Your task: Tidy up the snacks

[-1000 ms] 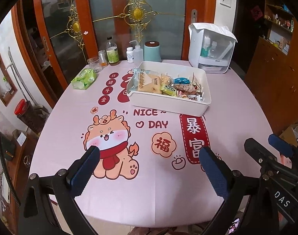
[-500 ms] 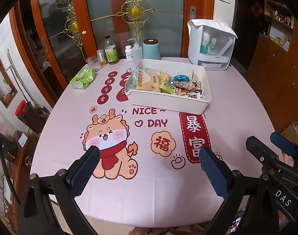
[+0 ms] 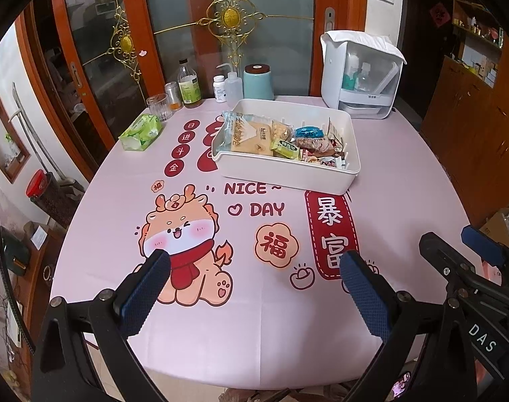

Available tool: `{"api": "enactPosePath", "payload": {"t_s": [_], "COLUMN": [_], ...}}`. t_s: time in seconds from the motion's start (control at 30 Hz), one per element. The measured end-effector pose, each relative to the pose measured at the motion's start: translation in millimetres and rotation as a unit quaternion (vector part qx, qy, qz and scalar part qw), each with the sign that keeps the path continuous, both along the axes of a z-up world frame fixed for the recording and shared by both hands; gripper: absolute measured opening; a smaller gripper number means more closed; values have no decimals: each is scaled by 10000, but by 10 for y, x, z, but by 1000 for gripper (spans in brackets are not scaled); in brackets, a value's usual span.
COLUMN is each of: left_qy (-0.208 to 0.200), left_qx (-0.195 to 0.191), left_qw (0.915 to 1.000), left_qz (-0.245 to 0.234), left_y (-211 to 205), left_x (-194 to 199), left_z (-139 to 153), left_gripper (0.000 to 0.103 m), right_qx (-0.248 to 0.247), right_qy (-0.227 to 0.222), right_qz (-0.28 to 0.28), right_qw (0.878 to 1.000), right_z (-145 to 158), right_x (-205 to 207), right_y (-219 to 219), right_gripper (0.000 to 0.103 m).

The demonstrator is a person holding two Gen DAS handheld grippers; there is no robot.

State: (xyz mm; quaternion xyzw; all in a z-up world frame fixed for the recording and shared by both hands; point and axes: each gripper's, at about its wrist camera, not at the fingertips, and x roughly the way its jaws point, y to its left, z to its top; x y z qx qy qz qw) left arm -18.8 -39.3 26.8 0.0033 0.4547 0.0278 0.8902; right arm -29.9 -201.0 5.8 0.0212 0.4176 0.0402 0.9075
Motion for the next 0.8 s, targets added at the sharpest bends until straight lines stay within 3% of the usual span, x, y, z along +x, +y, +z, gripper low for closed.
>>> {"api": "enactPosePath", "payload": {"t_s": [0.8], "left_qy": [77], "left_qx": [21], "left_qw": [9999], "left_qz": [-62], "left_y": [-20], "left_x": [-44], "left_z": [-18], "left_gripper": [100], "right_qx": [-36], "right_qy": [60], "right_qz": [-11], "right_qw": [10000], "right_z": [-32], "right_x": [0], "right_y": [-15], "right_gripper": [71]}}
